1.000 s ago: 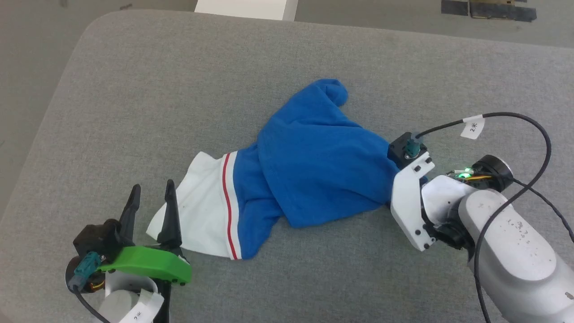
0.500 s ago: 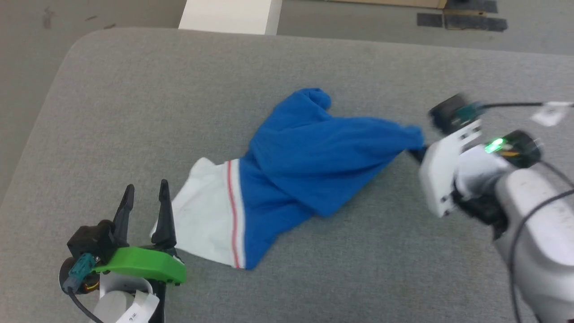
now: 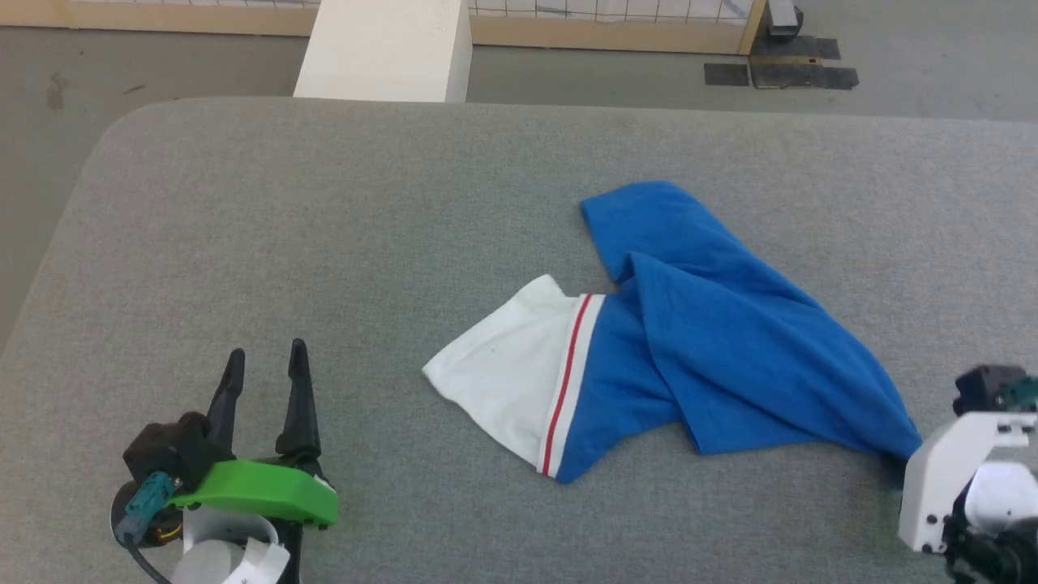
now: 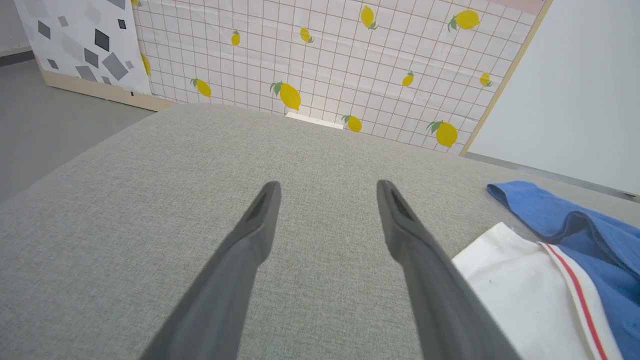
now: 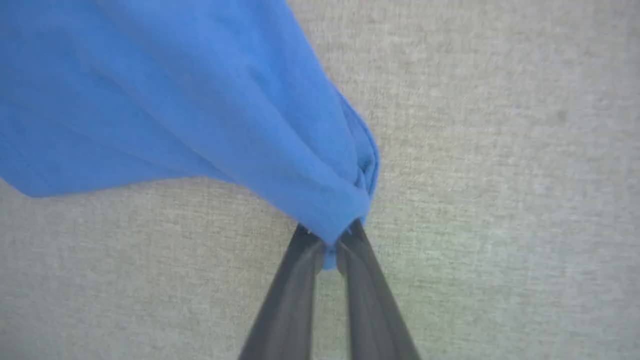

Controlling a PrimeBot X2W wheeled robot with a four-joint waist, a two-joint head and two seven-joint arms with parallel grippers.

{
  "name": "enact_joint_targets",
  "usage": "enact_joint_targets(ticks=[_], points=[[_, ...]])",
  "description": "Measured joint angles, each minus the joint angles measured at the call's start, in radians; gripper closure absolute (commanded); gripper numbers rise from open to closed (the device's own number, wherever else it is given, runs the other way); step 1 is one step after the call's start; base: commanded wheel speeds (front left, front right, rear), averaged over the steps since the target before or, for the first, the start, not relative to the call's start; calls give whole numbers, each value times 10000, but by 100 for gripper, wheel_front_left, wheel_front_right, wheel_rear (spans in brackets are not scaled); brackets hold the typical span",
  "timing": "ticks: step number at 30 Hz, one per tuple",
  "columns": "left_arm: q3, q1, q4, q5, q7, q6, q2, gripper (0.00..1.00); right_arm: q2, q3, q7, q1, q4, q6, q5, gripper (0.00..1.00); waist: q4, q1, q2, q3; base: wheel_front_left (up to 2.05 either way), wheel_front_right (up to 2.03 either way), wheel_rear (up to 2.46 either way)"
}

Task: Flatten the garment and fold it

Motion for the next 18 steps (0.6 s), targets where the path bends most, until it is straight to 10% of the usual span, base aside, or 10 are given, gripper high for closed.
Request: enact_joint_targets(ticks=[5,7,18], points=[[23,5,8,0,0,-67,-2,0,541,-428,-86,149,-46,-2,-215,98,22,0,0,43,0,0,0],[42,6,21,0,0,-67,-2,0,646,-437,-389,146,-88,-2,-228,0,12,0,0,9,0,0,0],[19,171,84,-2,2,-63,8,0,1080,-828,-2094,236,-1825,0,-514,0,-5,0,0,-432,0,0,0]])
